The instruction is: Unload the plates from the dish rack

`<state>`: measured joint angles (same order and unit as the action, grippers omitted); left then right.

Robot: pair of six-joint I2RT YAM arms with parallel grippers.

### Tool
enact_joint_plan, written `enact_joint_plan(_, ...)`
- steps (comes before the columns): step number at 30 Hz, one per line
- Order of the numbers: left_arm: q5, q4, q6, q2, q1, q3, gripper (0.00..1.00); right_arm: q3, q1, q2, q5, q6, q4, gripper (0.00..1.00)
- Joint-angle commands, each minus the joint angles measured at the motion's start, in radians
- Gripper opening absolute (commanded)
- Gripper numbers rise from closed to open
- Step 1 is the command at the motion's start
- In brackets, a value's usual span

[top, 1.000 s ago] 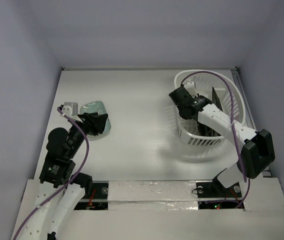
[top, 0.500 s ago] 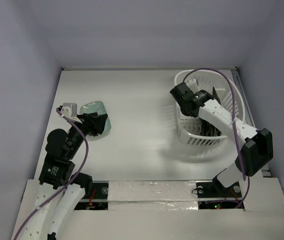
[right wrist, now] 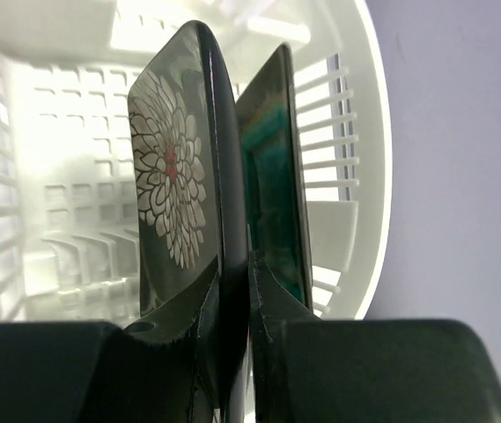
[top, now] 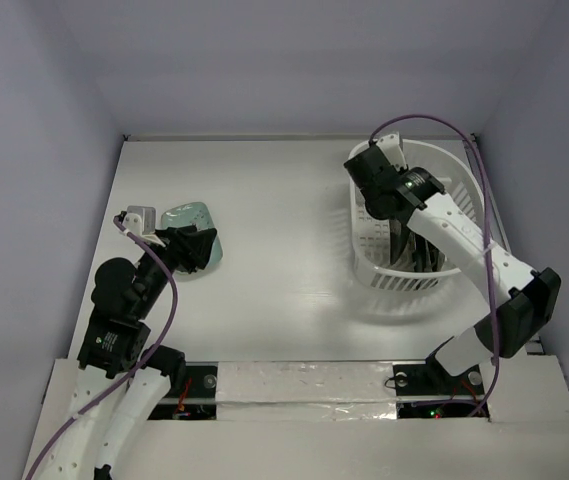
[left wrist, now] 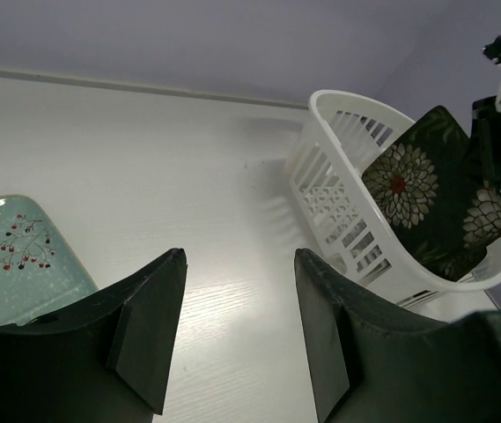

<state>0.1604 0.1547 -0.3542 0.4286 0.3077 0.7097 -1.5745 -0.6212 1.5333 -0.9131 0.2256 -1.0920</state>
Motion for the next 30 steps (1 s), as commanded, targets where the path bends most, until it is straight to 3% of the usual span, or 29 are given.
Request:
enact_joint_plan(1,0.014,-0.052,0.001,-0.001,0.005,0.010,0.49,-0.116,-0.009,-0.119,-0.092,-0.023,0.063,0.00)
enact_joint_plan(7,0.013,-0.053,0.001,0.004,0.005,0.010,0.49,-0.163,-0.078,-0.237,-0.110,-0.003,0.124,0.00)
enact_joint_plan(11,0.011,-0.055,0.001,0.012,0.005,0.010,0.49,-0.171,-0.150,-0.311,-0.096,0.008,0.257,0.00)
enact_joint_plan(14,0.010,-0.055,0.003,0.016,0.005,0.010,0.49,-0.104,-0.187,-0.375,-0.018,-0.018,0.470,0.00)
enact_joint_plan(18,0.011,-0.056,0.001,0.021,-0.004,0.010,0.48,-0.004,-0.198,-0.381,0.255,0.013,0.677,0.00)
enact_joint_plan(20,0.014,-0.057,0.003,0.024,-0.004,0.010,0.44,0.053,-0.198,-0.339,0.359,0.050,0.791,0.00)
enact_joint_plan(24,0.001,-0.055,0.001,0.024,-0.013,0.008,0.19,0.119,-0.198,-0.222,0.549,0.159,0.935,0.00)
enact_joint_plan(27,-0.012,-0.050,0.000,0.022,-0.013,0.007,0.05,0.134,-0.198,-0.147,0.592,0.213,0.990,0.00)
enact_joint_plan(30,-0.018,-0.050,-0.002,0.025,-0.013,0.007,0.00,0.191,-0.198,-0.110,0.626,0.266,1.069,0.00)
